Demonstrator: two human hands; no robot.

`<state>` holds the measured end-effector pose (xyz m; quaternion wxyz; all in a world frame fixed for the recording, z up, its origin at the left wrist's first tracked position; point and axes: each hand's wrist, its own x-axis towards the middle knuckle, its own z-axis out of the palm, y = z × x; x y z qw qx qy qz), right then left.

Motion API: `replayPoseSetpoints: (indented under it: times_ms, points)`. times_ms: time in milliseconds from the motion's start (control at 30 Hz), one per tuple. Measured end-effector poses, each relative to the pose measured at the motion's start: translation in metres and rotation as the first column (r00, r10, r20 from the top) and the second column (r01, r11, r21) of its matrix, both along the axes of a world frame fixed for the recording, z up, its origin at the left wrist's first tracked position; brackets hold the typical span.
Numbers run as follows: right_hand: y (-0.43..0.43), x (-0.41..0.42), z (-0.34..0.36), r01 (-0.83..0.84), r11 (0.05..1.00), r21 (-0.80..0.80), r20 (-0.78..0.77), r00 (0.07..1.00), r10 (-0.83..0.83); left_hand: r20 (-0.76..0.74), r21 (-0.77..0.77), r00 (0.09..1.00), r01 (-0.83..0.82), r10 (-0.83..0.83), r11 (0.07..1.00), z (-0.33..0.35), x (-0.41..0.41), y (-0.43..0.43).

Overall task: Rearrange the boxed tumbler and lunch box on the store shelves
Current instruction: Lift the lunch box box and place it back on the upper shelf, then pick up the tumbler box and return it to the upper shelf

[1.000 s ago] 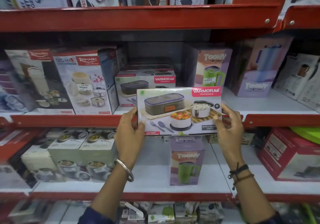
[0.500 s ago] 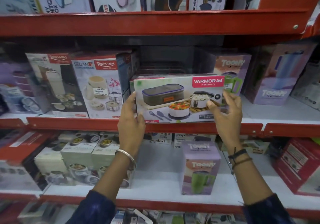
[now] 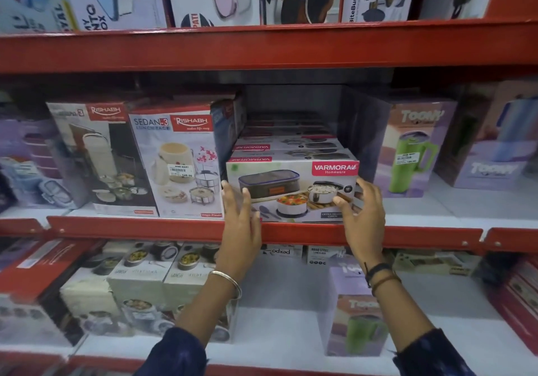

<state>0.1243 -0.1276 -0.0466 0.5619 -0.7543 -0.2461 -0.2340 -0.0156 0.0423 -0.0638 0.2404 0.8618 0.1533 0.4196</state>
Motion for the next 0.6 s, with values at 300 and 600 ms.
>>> replayPoseSetpoints:
  times_ms: [300,600]
  points:
    - [0.000,0.001,-0.003,0.103,0.976,-0.193,0.103,0.991,-0.084,-0.116,0.136,0.980,-0.147,0.163,0.980,-0.022,0.008,0.000]
    - [-0.057,-0.026,-0.033,-0.089,0.991,0.104,0.056,0.995,0.083,0.142,0.115,0.975,0.153,-0.169,0.981,-0.066,0.006,-0.067]
